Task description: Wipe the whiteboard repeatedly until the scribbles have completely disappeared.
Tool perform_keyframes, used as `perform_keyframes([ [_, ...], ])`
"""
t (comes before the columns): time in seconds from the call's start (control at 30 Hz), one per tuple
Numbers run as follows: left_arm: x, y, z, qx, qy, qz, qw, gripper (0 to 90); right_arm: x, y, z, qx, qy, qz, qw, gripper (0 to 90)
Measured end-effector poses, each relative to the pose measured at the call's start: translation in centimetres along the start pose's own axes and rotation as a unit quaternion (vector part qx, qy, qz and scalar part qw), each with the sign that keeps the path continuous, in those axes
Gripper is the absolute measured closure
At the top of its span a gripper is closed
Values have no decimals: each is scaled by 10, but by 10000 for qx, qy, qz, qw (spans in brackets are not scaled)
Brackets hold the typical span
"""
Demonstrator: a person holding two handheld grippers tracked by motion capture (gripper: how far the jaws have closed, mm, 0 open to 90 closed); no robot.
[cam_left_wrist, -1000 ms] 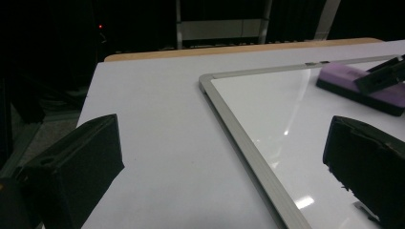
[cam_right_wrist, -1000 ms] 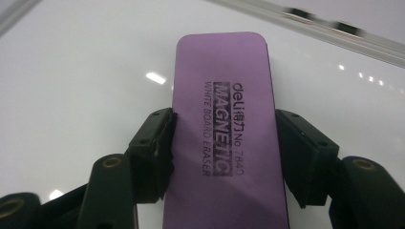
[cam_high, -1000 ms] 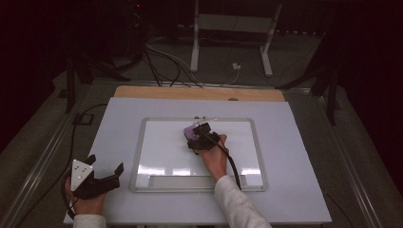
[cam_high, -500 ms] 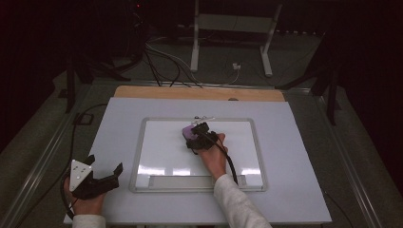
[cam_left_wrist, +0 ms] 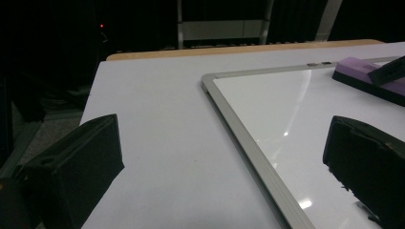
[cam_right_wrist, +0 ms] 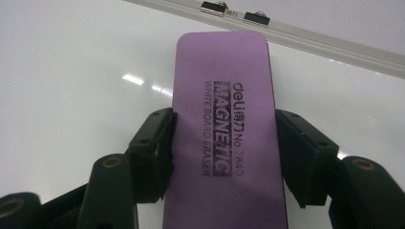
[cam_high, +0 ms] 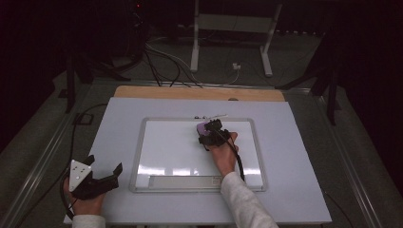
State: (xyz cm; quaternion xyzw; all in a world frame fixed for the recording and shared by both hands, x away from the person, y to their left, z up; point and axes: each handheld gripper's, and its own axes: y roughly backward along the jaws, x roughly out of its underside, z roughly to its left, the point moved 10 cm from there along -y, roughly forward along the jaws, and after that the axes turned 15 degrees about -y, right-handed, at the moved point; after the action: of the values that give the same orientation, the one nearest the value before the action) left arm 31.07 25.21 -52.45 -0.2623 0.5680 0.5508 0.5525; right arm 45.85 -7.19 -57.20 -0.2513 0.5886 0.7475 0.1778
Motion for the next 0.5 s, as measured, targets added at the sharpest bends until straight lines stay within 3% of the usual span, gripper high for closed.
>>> perform_keyframes([
  [0.27, 1, 1, 1, -5, -2, 9, 10000, 6, 2, 6, -15, 145, -124, -10, 9998, 413],
  [0.5, 0, 0, -1, 5, -34, 25, 10000, 6, 9, 15, -31, 91, -199, 91, 9997, 413],
])
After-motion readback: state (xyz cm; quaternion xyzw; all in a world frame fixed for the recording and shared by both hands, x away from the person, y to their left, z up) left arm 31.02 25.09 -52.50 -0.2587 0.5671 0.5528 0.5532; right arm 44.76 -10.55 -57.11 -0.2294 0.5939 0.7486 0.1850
